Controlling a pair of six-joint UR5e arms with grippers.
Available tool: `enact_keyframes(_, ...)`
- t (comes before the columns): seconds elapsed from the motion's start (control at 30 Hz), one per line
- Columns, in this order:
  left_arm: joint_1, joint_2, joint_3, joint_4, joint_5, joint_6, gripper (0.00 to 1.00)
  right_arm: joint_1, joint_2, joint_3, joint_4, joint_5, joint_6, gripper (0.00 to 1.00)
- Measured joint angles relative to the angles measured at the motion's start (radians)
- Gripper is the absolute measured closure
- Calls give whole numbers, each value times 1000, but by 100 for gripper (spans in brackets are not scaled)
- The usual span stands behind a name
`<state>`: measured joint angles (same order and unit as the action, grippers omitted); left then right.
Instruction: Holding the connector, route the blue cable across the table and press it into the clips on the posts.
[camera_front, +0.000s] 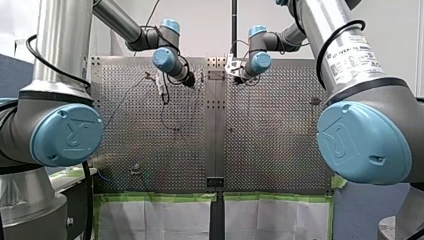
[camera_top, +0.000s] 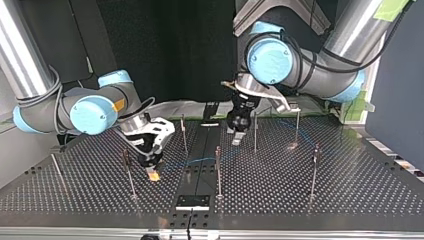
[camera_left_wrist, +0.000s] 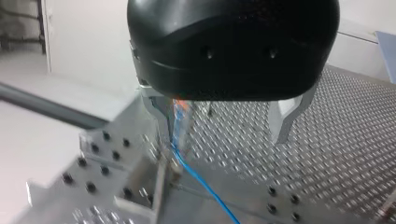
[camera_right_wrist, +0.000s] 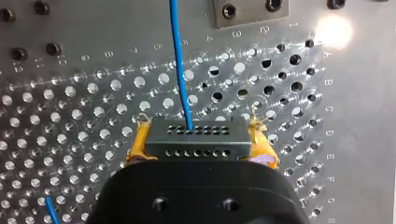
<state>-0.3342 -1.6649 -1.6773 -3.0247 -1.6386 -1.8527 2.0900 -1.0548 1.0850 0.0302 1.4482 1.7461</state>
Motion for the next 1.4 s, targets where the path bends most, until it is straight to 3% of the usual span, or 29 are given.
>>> enact_keyframes(0.33, -91, 69, 55, 11, -87, 40, 0, 1, 0, 0, 2, 0, 4, 100)
enact_keyframes(0.93, -241, -65, 205, -28, -238, 96, 0, -4, 0, 0, 2, 0, 9, 100)
enact_keyframes(1.4, -261, -101, 268, -45, -281, 110, 0, -10, 0, 0, 0, -2, 15, 100)
